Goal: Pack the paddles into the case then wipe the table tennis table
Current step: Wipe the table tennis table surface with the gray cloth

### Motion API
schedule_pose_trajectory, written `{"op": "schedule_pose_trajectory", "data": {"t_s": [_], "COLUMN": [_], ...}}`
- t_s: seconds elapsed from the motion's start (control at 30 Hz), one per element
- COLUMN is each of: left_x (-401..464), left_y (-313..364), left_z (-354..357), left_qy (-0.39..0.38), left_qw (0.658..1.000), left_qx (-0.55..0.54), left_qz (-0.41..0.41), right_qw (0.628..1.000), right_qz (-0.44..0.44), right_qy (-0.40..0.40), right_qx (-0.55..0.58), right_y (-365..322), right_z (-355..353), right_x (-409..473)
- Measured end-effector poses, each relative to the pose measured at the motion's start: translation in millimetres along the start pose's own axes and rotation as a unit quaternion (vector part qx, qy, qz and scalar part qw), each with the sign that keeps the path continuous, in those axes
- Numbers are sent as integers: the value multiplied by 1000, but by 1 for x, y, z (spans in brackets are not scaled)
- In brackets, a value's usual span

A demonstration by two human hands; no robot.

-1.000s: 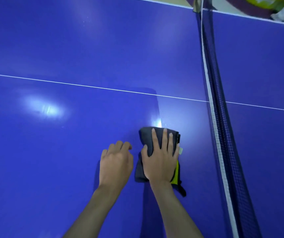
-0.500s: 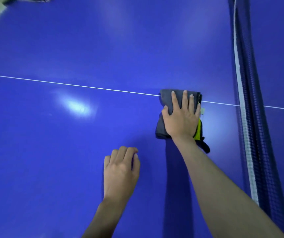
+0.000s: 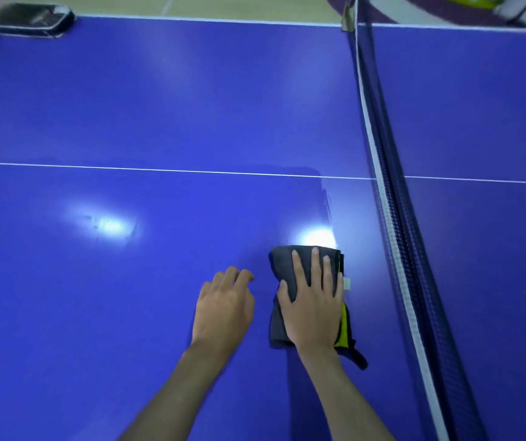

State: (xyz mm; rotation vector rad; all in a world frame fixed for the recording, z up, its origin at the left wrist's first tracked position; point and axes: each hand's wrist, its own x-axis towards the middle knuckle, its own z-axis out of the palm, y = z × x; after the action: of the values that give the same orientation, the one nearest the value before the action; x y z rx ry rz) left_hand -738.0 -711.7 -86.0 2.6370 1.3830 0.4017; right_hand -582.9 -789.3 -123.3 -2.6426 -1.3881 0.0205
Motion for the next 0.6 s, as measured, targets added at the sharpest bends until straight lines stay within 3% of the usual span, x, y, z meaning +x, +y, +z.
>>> {"op": "schedule_pose_trajectory", "data": {"t_s": [0.3, 0.6], "left_x": [-18, 7], "left_y": [5, 20], "left_z": [-10, 11], "left_qy": [-30, 1], "left_qw": [998, 999], "left_qx": [-7, -49], "left_qz": [49, 21], "right_qw": [999, 998], "right_qz": [49, 56], "right_qy": [-10, 2], "right_qx": [-5, -13], "right_y": [8, 20], "right_z": [-11, -4], "right_x": [-115, -34]}}
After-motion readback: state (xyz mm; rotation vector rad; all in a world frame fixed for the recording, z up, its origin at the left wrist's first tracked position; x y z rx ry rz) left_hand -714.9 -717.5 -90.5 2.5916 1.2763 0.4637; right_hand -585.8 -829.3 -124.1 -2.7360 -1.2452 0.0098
